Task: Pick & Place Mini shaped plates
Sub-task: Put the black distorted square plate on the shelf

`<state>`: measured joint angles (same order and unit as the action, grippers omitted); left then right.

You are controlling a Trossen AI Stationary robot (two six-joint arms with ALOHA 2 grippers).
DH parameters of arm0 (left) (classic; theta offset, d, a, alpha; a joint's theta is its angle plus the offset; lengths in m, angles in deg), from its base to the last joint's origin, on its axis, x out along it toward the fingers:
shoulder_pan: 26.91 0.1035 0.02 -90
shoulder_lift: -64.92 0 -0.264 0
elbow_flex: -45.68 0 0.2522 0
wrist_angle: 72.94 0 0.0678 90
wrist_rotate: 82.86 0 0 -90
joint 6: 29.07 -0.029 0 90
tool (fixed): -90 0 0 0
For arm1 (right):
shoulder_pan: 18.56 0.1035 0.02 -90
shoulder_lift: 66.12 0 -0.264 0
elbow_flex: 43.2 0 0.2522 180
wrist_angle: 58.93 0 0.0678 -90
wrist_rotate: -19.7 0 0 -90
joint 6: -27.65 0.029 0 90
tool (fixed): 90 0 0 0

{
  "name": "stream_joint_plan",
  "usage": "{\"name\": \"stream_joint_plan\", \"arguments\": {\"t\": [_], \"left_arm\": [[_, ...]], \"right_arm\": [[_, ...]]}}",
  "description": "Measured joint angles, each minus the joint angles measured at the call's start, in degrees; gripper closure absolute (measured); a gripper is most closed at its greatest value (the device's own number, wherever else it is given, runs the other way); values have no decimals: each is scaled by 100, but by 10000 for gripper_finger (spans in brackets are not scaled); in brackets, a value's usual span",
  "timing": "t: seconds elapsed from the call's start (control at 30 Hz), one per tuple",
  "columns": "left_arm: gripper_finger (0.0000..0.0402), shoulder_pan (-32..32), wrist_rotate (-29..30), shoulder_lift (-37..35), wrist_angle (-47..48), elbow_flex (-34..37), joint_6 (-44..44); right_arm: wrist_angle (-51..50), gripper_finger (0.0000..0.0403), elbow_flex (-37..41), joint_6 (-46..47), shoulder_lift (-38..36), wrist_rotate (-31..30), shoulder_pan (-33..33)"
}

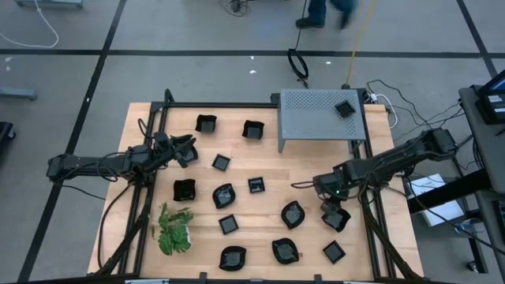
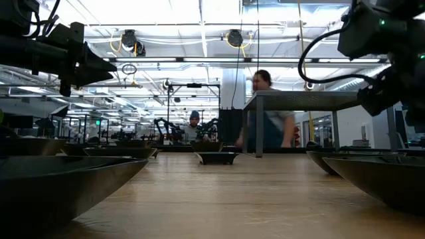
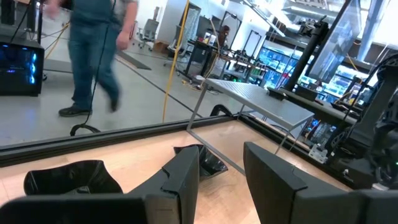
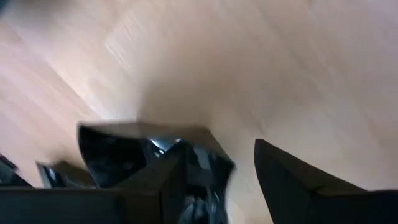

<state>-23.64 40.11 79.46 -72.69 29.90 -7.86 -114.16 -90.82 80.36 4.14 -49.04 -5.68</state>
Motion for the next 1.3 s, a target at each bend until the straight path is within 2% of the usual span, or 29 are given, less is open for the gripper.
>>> {"name": "stream_joint_plan", "arguments": {"t": [0.1, 0.2, 0.3, 0.43, 0.5, 0.67, 0.83, 1.13, 1.3], "left_arm": [[273, 1, -1, 0, 0, 2, 0], [273, 1, 1, 0, 0, 1, 0], [273, 1, 0, 0, 0, 0, 0], [273, 1, 1, 2, 0, 0, 0], [273, 1, -1, 0, 0, 0, 0], [273, 1, -1, 0, 0, 2, 0], [273, 1, 1, 2, 0, 1, 0], [273, -1, -1, 0, 0, 2, 0], [273, 0, 0, 2, 0, 2, 0]], "right_arm": [[415, 243, 174, 264, 0, -2, 0], [391, 266, 207, 359, 0, -3, 0], [399, 306, 207, 343, 0, 3, 0], [398, 380, 207, 301, -2, 109, 0], [398, 395, 205, 299, -54, 275, -2], [384, 400, 107, 223, -377, 487, -2], [396, 402, -171, 159, -932, 370, -13], [800, 402, -546, -234, -1811, -696, -109], [1430, 403, -625, -453, -2114, -1284, -533]]}}
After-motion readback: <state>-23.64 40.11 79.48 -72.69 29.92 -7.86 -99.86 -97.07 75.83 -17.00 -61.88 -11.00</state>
